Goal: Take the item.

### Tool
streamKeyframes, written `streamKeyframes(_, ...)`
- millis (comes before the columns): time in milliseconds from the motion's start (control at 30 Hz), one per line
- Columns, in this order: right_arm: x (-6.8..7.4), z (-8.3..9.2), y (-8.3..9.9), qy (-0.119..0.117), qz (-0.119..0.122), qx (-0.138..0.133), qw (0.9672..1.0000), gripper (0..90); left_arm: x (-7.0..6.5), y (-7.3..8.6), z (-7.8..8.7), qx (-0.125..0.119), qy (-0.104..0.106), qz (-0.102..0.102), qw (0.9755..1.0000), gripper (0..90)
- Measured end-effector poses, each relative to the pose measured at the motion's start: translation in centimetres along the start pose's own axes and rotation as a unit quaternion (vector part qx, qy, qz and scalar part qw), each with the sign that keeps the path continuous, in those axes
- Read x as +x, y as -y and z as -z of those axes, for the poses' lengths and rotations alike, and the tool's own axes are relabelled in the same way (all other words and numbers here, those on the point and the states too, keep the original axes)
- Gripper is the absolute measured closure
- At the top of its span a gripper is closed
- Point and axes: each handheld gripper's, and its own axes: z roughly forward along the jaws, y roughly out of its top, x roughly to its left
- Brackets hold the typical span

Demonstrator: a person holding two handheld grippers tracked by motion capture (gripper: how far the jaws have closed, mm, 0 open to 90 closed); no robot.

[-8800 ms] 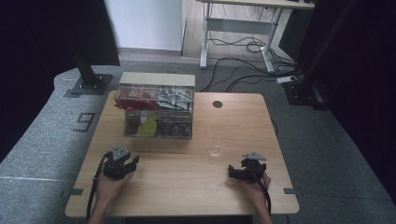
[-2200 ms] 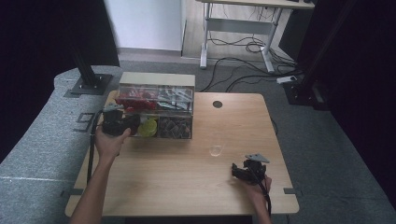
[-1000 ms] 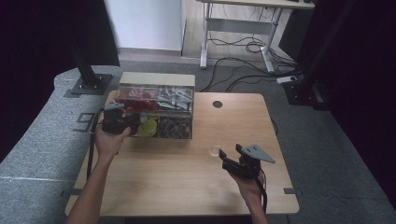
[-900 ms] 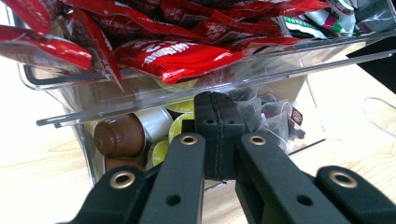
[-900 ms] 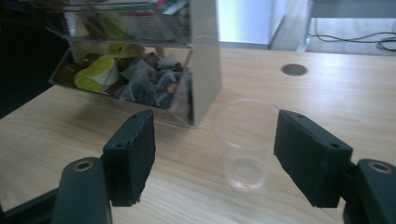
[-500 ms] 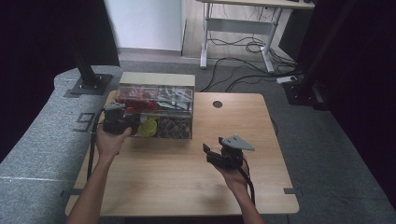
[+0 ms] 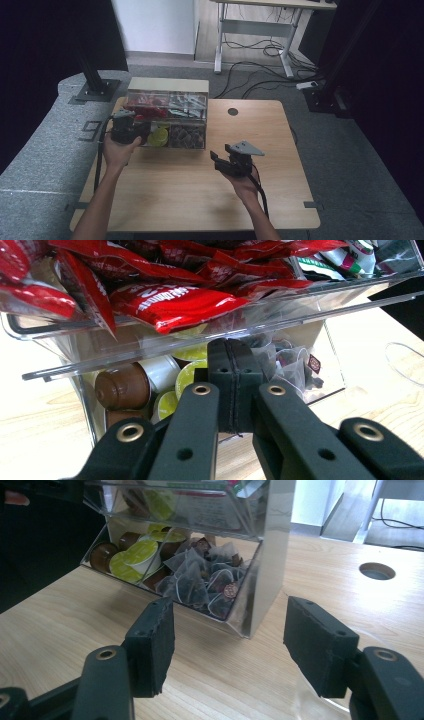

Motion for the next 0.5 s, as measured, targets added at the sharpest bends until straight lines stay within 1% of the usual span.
streamKeyframes(133,0.5,-0.8,-0.1,-0.005,0.009,0.009,0.9999,38.0,-0.1,0.2,0.0,-0.003,0.0,0.0,1.0,89.3)
streamKeyframes(300,1.1,-1.7,-0.4,-0.013,0.009,0.011,0.9998,39.0,-0.2,0.1,-0.1,-0.002,0.0,0.0,1.0,89.5)
streamKeyframes(500,1.6,-2.8,-0.6,-0.018,0.015,0.016,0.9996,39.9,-0.2,0.1,-0.1,-0.002,0.002,0.0,1.0,89.5)
